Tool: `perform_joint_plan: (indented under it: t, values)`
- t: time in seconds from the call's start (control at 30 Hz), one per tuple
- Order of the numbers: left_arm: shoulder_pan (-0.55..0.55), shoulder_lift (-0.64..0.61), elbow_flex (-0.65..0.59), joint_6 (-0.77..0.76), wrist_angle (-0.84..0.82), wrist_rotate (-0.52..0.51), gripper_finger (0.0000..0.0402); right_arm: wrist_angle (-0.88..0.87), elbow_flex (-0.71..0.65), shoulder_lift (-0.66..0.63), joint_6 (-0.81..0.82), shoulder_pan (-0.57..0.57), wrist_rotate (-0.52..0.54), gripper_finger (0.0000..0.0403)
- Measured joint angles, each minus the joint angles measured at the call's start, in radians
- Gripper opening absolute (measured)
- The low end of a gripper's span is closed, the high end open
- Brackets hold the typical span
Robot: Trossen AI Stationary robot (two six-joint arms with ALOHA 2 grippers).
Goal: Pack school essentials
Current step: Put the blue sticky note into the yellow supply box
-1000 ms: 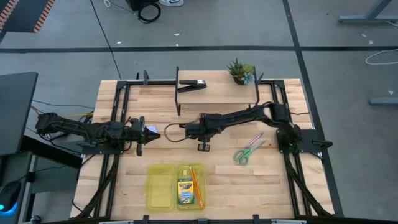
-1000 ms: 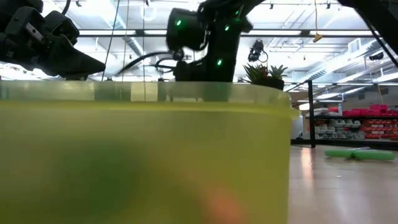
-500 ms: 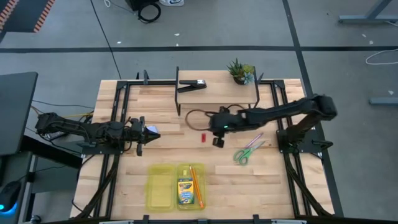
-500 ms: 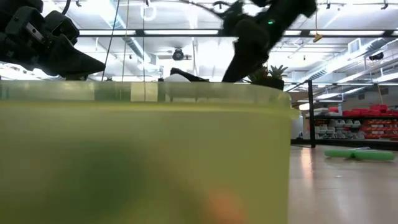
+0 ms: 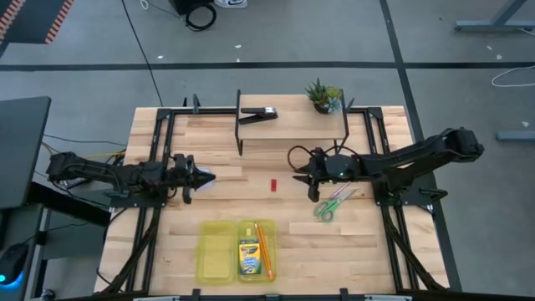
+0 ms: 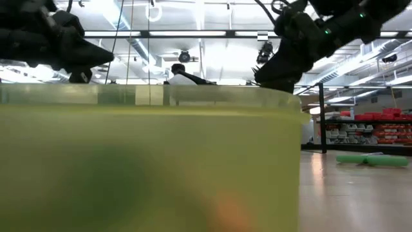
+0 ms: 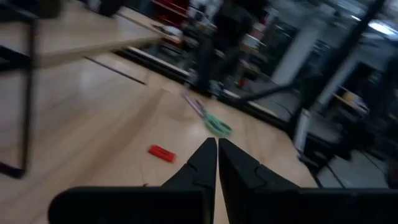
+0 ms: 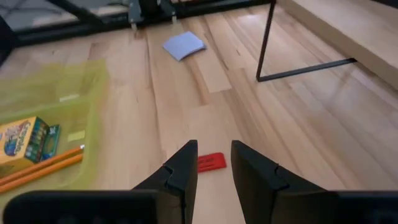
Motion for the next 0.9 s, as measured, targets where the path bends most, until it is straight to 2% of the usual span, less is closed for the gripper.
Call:
perform_joint_plan:
  t: [0.2,0.33,0.47,0.63,0.8,0.9]
  values:
    - [0.065,0.078,0.061,-0.042,-0.043,-0.029,0.0011,0.154,-0.080,0.016,0.005,0.001,0.000,0.0103]
    - [0.077,0.181,0.174,-0.051,-0.262,-0.030,0.0026,0.180,-0.081,0.024,0.004,0.000,0.001,0.0103]
    - [0.082,0.293,0.290,-0.072,-0.431,-0.032,0.0059,0.192,-0.081,0.024,0.002,0.004,0.001,0.0103]
    - [0.081,0.391,0.430,-0.100,-0.737,-0.016,0.0093,0.198,-0.080,0.024,-0.008,0.012,0.001,0.0103]
    - [0.081,0.467,0.525,-0.128,-0.962,0.003,0.0100,0.200,-0.080,0.024,-0.009,0.012,0.001,0.0103]
    - [0.081,0.504,0.558,-0.131,-1.034,0.015,0.0104,0.200,-0.080,0.024,-0.014,0.019,0.001,0.0103]
